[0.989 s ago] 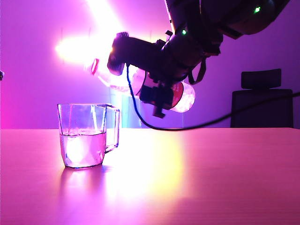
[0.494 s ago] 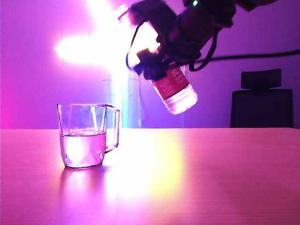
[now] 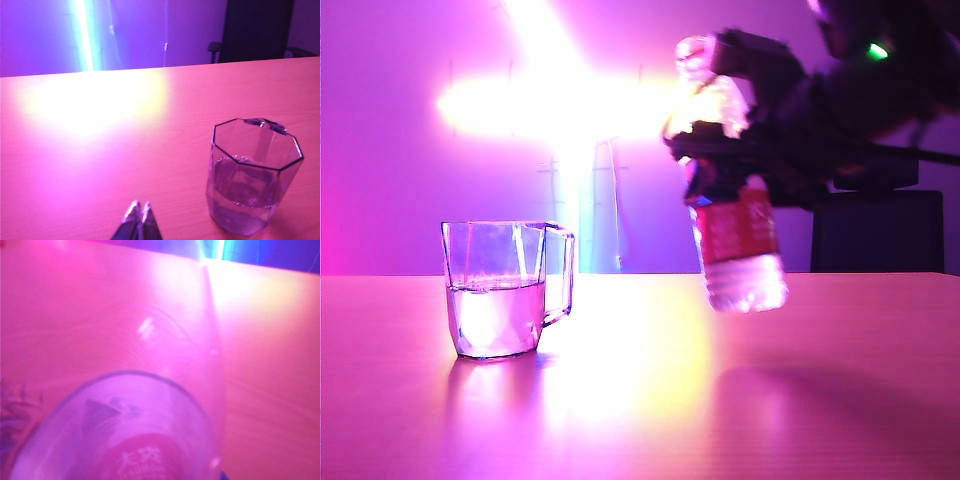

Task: Pick up the mineral water bottle on the table and pour water into the mug until it's half full.

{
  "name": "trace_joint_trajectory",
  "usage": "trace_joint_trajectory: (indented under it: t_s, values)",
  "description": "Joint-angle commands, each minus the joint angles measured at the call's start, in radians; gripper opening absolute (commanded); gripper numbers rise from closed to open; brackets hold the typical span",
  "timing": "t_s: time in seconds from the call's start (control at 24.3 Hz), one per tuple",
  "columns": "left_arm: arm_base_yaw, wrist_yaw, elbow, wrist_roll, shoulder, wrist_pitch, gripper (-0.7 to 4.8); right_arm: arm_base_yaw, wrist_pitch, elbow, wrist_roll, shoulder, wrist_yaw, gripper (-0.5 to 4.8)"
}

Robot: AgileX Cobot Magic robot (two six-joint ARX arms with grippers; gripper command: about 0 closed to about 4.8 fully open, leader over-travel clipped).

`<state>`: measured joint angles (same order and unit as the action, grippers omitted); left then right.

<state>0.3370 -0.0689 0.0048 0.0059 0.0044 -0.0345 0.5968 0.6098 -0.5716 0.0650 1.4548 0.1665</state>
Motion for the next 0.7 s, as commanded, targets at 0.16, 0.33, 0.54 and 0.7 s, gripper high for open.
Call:
trace_joint_trajectory:
  t_s: [0.16,0.33,0.54,0.7]
  values:
    - [-0.008,0.002,0.004,-0.003,0.002,0.013,-0.02,-0.034,0.246,0.11,0.048,0.006,-0.015,2.7]
    - [-0.007,0.002,0.004,-0.003,0.002,0.013,-0.02,-0.045,0.323,0.125,0.07,0.077,-0.058,2.74]
    - [-0.007,0.002,0.004,-0.003,0.002,0.013,-0.02,-0.043,0.372,0.125,0.101,0.107,-0.091,3.17]
    - [-0.007,0.002,0.004,-0.003,0.002,0.013,-0.02,-0.044,0.367,0.13,0.1,0.107,-0.087,3.93]
